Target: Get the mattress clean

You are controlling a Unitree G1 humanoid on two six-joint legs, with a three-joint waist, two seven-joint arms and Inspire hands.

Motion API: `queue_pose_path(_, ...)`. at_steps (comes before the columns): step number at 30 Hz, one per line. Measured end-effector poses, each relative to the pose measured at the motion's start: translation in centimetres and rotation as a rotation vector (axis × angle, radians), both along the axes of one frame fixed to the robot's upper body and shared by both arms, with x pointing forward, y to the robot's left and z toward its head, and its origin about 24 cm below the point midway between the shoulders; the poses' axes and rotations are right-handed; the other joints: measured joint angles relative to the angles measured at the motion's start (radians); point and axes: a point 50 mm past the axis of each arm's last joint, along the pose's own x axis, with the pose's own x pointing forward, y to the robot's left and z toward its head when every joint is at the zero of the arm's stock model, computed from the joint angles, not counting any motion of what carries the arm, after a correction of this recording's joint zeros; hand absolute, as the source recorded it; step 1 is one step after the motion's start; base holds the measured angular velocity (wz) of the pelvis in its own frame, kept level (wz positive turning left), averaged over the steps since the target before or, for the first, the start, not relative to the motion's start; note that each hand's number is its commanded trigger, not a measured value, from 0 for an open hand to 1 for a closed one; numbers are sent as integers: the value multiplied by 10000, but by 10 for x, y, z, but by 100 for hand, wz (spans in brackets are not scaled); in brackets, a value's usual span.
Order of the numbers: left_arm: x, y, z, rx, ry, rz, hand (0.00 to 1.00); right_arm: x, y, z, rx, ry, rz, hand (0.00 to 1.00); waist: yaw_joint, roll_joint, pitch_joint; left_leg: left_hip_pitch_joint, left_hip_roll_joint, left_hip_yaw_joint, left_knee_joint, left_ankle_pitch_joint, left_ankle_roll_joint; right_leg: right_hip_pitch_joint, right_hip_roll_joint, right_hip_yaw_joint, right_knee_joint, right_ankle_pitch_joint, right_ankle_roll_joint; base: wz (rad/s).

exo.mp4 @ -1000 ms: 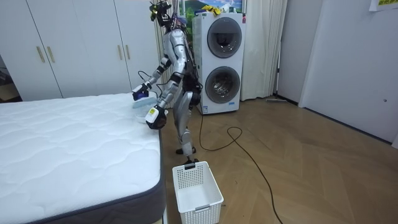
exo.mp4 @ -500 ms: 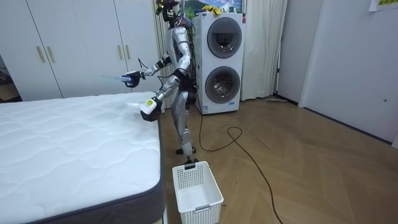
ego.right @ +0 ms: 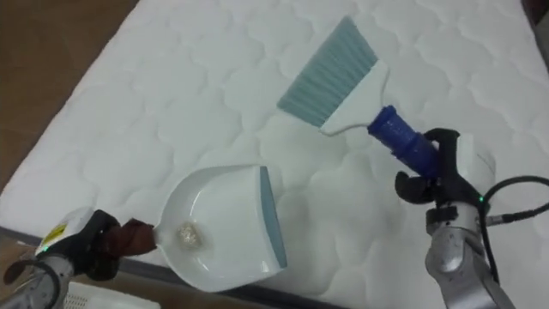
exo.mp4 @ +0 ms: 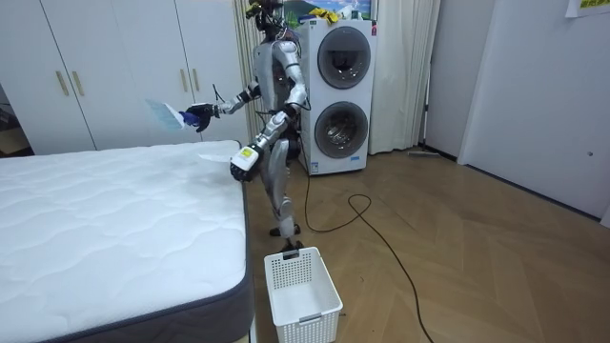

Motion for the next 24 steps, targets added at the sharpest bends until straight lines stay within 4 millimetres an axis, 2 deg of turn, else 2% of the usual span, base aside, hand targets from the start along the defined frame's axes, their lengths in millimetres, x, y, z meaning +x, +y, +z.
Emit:
queue_pose_path(1,-2,-1,-2,-62,70,58,100,-1,0,-1,88,-13,-70,0,-9,12,3,1,68,257,-7,21,33,63,-48,-206,4,-45,-15,58)
queue_pose_path(2,-5,-1,-4,-151,216,137,100,-1,-1,0,183,-111,-243,0,-60,42,14,-9,279,885,-13,79,101,174,-165,-660,13,-115,-52,87)
queue_pose_path(3,-6,-3,-5,-232,335,116,100,-4,-4,-2,270,-104,-510,0,-205,73,18,-16,584,1773,51,147,195,346,-243,-1225,-17,-176,-42,106)
queue_pose_path(4,-6,-4,-5,-272,367,111,100,-6,-6,-4,316,-81,-655,0,-313,82,23,-31,742,2262,161,173,255,447,-282,-1557,-28,-216,-20,132)
queue_pose_path(5,-6,-4,-6,-319,462,69,100,-11,-9,-7,313,-10,-886,0,-415,133,36,-132,1000,3006,364,173,326,605,-313,-2106,-23,-308,18,118)
queue_pose_path(6,-6,-4,-7,-313,556,89,100,-15,-11,-10,376,65,-1051,0,-398,168,38,-163,1082,3404,328,191,397,742,-313,-2414,-35,-399,57,103)
queue_pose_path(7,-6,-4,-7,-295,585,134,100,-17,-11,-11,416,96,-1102,0,-370,186,46,-163,1051,3407,262,213,433,815,-314,-2573,-67,-427,79,71)
queue_pose_path(9,-6,-1,-5,-194,613,367,100,-20,-12,-14,495,162,-1319,0,-275,209,41,-161,778,3253,-149,452,562,943,-362,-2897,-102,-460,111,56)
queue_pose_path(10,-6,-1,-5,-182,603,381,100,-20,-13,-15,597,151,-1393,0,-278,225,32,-143,697,3212,-246,511,560,979,-371,-2946,-108,-469,127,51)
queue_pose_path(12,-3,-3,-1,-378,353,406,100,-21,-14,-14,691,55,-1552,0,-270,298,-34,-124,516,2950,-422,612,524,1097,-413,-3219,-124,-457,171,44)
queue_pose_path(14,2,-5,5,-441,11,286,100,-21,-14,-11,754,-97,-1561,0,-76,316,-68,-109,472,2926,-422,622,499,1197,-378,-3383,-214,-454,172,21)
queue_pose_path(15,4,-7,8,-483,-174,179,100,-21,-13,-9,807,-220,-1538,0,-13,308,-73,-85,368,2841,-471,633,477,1286,-384,-3506,-179,-453,176,20)
queue_pose_path(17,7,-11,11,-581,-398,29,100,-21,-11,-10,877,-216,-1533,0,23,294,-67,63,331,2802,-597,606,438,1446,-501,-3904,141,-434,206,29)
queue_pose_path(18,8,-12,12,-627,-487,-51,100,-22,-9,-12,991,-159,-1521,0,41,275,-67,260,259,2674,-714,598,427,1539,-656,-4052,578,-432,210,33)
queue_pose_path(19,9,-13,13,-649,-516,-92,100,-22,-8,-12,1100,-144,-1538,0,61,268,-69,358,220,2607,-766,594,425,1545,-726,-4062,900,-431,212,43)
queue_pose_path(20,9,-14,14,-676,-590,-170,100,-22,-7,-14,1250,-98,-1557,0,106,255,-60,529,169,2465,-794,511,423,1537,-962,-4044,1592,-388,269,52)
queue_pose_path(21,10,-14,15,-684,-635,-199,100,-24,-6,-16,1539,-53,-1709,0,132,253,-60,643,96,2080,-788,373,469,1487,-1113,-3819,2314,-202,301,62)
queue_pose_path(22,11,-15,15,-695,-661,-218,100,-26,-6,-19,1618,7,-1800,0,117,255,-59,699,65,1791,-794,365,478,1397,-1154,-3552,2709,-30,243,89)
queue_pose_path(23,11,-16,16,-722,-703,-237,100,-29,-5,-22,1653,117,-1918,0,-4,290,-47,785,13,938,-801,380,516,966,-1079,-2661,3356,172,58,58)
queue_pose_path(24,11,-16,17,-793,-786,-139,100,-24,-3,-19,1698,1,-1757,0,163,341,-57,680,-134,251,-875,438,559,567,-497,-1517,2889,-264,22,38)
